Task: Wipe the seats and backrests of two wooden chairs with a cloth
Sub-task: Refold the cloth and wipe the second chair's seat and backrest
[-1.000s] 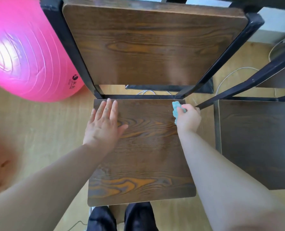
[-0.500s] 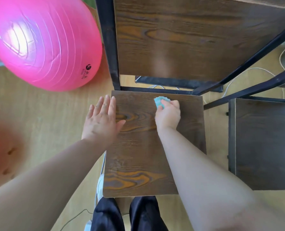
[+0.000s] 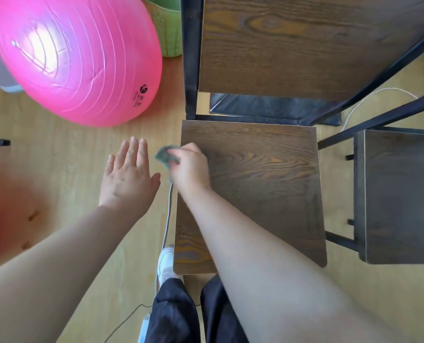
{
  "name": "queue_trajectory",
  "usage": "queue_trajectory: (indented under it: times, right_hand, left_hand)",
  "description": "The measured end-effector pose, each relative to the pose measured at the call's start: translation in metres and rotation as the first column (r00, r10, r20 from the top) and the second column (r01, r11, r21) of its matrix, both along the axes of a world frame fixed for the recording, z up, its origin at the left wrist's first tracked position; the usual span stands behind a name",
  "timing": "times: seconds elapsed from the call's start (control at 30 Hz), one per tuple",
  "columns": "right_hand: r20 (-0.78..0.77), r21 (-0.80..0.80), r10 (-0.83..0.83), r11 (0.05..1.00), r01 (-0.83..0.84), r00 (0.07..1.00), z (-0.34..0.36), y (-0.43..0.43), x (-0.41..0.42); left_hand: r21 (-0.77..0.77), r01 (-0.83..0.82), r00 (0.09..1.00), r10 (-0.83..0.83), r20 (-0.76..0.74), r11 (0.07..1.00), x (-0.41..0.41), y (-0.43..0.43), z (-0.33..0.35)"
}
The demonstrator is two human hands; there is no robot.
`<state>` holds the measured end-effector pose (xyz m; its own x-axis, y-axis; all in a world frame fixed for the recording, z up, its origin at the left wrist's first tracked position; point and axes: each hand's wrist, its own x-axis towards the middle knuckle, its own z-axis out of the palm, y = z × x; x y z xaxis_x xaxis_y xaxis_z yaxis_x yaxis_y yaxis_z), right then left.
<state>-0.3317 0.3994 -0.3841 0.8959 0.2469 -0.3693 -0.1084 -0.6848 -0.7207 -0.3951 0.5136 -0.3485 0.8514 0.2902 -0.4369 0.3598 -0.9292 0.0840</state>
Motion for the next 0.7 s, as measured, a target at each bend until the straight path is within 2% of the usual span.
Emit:
queue_trajectory:
  times: [0.2,0.4,0.53,0.7]
  right_hand:
    - [0.161,-0.192,-0.231,0.946,0.260,0.959,0.025,-0.139,0.023]
    - [0.169,-0.396,-0.390,0.814,0.425,0.905,0.021,-0.237,0.028]
    - [0.123,-0.454,-0.466,0.758,0.468,0.876,0.001,-0.253,0.007]
    - [0.176,-0.473,-0.459,0.736,0.484,0.871,-0.007,-0.210,-0.026]
  left_hand:
    - [-0.009,0.111,0.994,-0.111,-0.003,0.994,0.000,-0.017,0.001]
    - [-0.018,0.217,0.975,-0.218,-0.033,0.976,-0.005,-0.037,-0.008]
    - [-0.013,0.262,0.962,-0.262,-0.073,0.965,-0.017,-0.037,-0.013]
    - [-0.013,0.264,0.960,-0.264,-0.099,0.965,-0.029,-0.029,-0.017]
